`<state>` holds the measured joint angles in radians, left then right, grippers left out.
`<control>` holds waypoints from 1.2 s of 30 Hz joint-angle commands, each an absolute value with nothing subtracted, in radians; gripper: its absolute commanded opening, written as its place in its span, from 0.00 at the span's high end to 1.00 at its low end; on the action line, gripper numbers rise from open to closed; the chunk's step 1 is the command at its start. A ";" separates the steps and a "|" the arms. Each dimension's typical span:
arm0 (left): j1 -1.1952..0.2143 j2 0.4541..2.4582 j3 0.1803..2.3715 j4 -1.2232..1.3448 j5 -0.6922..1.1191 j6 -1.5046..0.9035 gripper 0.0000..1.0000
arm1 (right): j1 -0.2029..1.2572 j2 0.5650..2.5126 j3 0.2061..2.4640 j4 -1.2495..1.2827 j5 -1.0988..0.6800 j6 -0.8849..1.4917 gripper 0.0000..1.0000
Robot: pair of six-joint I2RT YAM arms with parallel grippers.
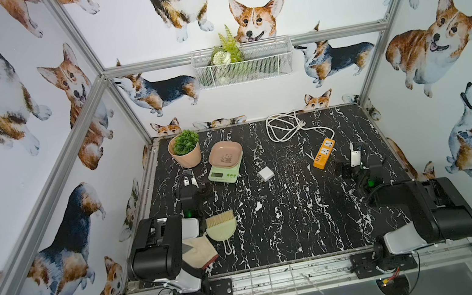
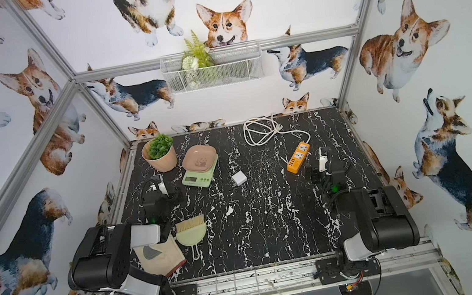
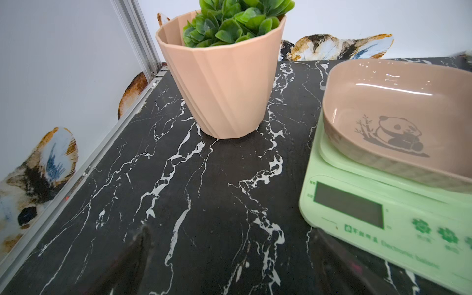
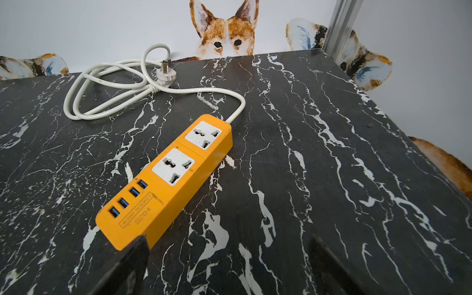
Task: Charge the electronic scale
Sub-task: Pick up the charging cable from the center of the board.
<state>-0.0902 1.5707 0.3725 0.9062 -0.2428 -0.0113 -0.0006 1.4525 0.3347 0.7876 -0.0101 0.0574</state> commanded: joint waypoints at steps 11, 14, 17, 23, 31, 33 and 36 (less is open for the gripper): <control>-0.090 1.571 0.375 0.943 -0.253 -0.008 0.00 | -0.001 1.450 0.334 0.813 -0.006 0.061 0.00; -0.090 1.570 0.374 0.944 -0.254 -0.008 0.00 | -0.002 1.450 0.336 0.813 -0.006 0.061 0.00; -0.091 1.571 0.373 0.946 -0.254 -0.007 0.00 | -0.002 1.450 0.334 0.813 -0.006 0.060 0.00; -0.089 1.569 0.372 0.947 -0.252 -0.006 0.00 | 0.000 1.448 0.328 0.821 0.001 0.068 0.00; -0.089 1.569 0.368 0.954 -0.215 0.006 0.00 | 0.002 1.447 0.325 0.828 0.010 0.070 0.00; -0.089 1.569 0.369 0.954 -0.215 0.006 0.00 | 0.002 1.447 0.324 0.830 0.013 0.070 0.00; -0.089 1.569 0.369 0.952 -0.215 0.006 0.00 | 0.004 1.447 0.325 0.830 0.014 0.070 0.00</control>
<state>-0.0902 1.5707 0.3679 0.9134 -0.2218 -0.0063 0.0017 1.4506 0.3264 0.7952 0.0006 0.0601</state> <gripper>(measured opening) 0.999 0.996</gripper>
